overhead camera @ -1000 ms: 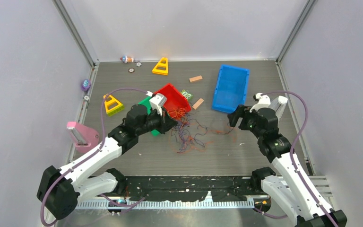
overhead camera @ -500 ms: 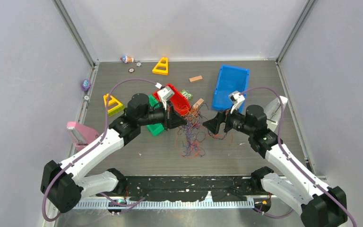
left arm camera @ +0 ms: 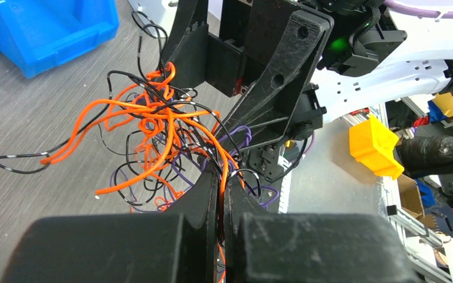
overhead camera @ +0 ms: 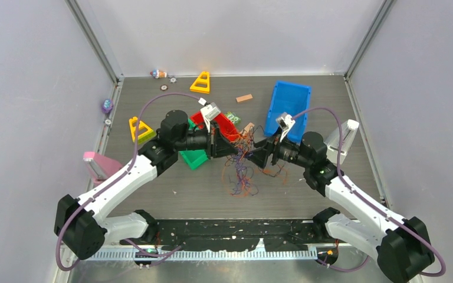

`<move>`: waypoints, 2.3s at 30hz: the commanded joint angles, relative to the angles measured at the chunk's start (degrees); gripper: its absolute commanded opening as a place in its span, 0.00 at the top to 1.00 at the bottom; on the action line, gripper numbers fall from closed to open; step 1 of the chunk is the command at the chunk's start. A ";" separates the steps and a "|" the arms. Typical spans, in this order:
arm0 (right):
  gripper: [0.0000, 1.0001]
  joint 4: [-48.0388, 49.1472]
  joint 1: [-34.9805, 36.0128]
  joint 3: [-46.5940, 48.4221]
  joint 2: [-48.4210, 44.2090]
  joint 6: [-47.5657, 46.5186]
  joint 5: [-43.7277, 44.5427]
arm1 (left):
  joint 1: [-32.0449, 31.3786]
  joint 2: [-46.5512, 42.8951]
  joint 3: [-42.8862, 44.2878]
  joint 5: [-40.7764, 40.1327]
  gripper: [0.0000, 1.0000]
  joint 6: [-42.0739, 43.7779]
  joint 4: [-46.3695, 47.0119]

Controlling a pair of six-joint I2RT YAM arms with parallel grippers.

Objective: Untangle the cables

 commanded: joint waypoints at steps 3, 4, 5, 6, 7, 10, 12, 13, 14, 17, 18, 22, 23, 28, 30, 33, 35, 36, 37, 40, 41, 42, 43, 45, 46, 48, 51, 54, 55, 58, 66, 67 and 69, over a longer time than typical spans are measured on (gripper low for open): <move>0.51 13.57 0.38 -1.62 0.19 5.46 -4.92 | -0.03 1.31 1.14 2.56 1.00 -1.62 3.79; 0.58 14.11 0.38 -1.67 0.01 5.88 -4.86 | -0.05 1.32 1.03 2.22 1.00 -1.52 3.67; 0.75 13.67 0.34 -1.57 -0.09 5.88 -4.19 | 0.00 1.11 0.91 1.35 1.00 -1.30 3.20; 0.81 11.82 0.36 -1.22 -0.43 5.35 -3.44 | 0.06 0.87 0.79 0.02 1.00 -1.02 2.54; 0.91 8.88 0.37 -0.99 -0.95 4.87 -1.03 | 0.03 0.41 0.67 -1.34 1.00 -0.46 1.55; 0.94 1.28 0.39 -0.22 -2.03 2.78 10.91 | 0.07 -1.21 0.78 -7.16 1.00 1.51 -2.67; 0.95 -3.59 0.38 -0.23 -2.85 2.31 19.21 | 0.14 -2.31 0.77 -11.96 1.00 2.68 -5.69; 0.95 -6.77 0.38 -0.20 -3.38 2.59 22.06 | 0.14 -2.97 0.78 -14.83 1.00 3.16 -6.95; 0.94 -8.15 0.34 -0.17 -3.59 2.78 27.19 | 0.24 -3.50 0.69 -16.70 1.00 3.55 -8.06; 0.95 -13.27 0.23 -0.28 -4.42 3.99 35.64 | 0.52 -5.10 0.19 -22.43 1.00 4.13 -11.24; 0.95 -14.08 0.17 -0.39 -4.55 4.36 39.24 | 0.71 -5.78 -0.13 -24.55 1.00 4.08 -12.09; 0.95 -21.39 -0.15 -0.19 -4.77 7.56 50.31 | 1.61 -7.80 -1.99 -30.65 1.00 3.95 -13.80; 0.95 -23.06 -0.28 -0.10 -4.77 8.54 51.72 | 1.81 -8.09 -2.06 -31.78 1.00 3.93 -14.61; 0.95 -31.43 -0.94 0.50 -4.84 14.02 65.11 | 2.24 -8.89 -2.26 -38.81 1.00 3.90 -18.71; 0.95 -34.14 -1.30 0.88 -4.85 17.10 69.21 | 2.40 -9.40 -2.58 -42.60 1.00 3.53 -19.75; 0.95 -37.36 -1.66 1.31 -4.91 20.05 74.42 | 2.49 -10.35 -2.77 -47.46 1.00 2.60 -21.01; 0.95 -39.56 -1.86 1.60 -4.96 22.54 77.47 | 2.53 -11.01 -2.93 -50.85 1.00 1.52 -21.79; 0.95 -40.92 -1.92 1.64 -5.14 24.06 78.31 | 2.50 -11.54 -3.15 -52.15 1.00 1.17 -21.99; 0.95 -41.22 -2.00 1.54 -5.26 24.46 79.33 | 2.49 -11.84 -3.26 -52.93 1.00 1.04 -21.95; 0.95 -40.21 -2.03 1.28 -5.99 23.24 78.59 | 2.47 -12.25 -3.54 -51.37 1.00 1.40 -21.09; 0.95 -39.55 -2.00 1.03 -6.17 22.51 77.25 | 2.53 -12.19 -3.65 -49.36 1.00 2.12 -20.21; 0.95 -38.48 -2.04 0.92 -6.39 21.11 76.44 | 2.49 -11.89 -3.62 -47.00 1.00 2.57 -19.58; 0.95 -37.67 -2.12 0.62 -6.62 20.13 74.27 | 2.48 -11.58 -3.52 -44.63 1.00 2.90 -19.01; 0.95 -34.01 -2.11 0.32 -6.98 16.97 70.01 | 2.47 -10.85 -3.62 -37.35 1.00 4.16 -16.61; 0.93 -32.80 -2.09 -0.04 -7.15 14.23 65.59 | 2.46 -10.28 -3.75 -33.96 1.00 4.56 -15.15; 0.81 -27.81 -2.04 -1.13 -7.85 8.59 55.93 | 2.52 -8.92 -3.59 -27.16 1.00 4.84 -12.50; 0.35 -18.17 -2.04 -3.14 -9.60 2.96 39.59 | 2.44 -6.14 -2.61 -15.93 1.00 4.80 -9.40; 0.06 -10.31 -2.13 -5.28 -10.38 1.63 27.00 | 1.94 -3.42 -1.19 -9.75 1.00 4.96 -7.89; 0.04 -7.44 -2.10 -5.40 -10.21 1.21 24.37 | 1.63 -2.90 -0.80 -8.64 1.00 5.26 -7.82; 0.01 -2.08 -2.08 -5.26 -7.85 1.04 13.10 | 0.76 -1.58 0.35 -5.33 1.00 5.98 -7.50; 0.05 9.63 -1.65 -3.29 -1.07 1.89 -3.37 | 0.36 0.81 1.06 5.14 1.00 4.44 -3.33; 0.05 10.42 -1.53 -3.25 -0.67 2.08 -4.50 | 0.35 0.99 1.14 5.70 1.00 4.26 -2.94; 0.05 13.60 -1.36 -3.38 1.02 3.04 -6.95 | 0.25 1.46 1.20 7.02 1.00 3.95 -2.28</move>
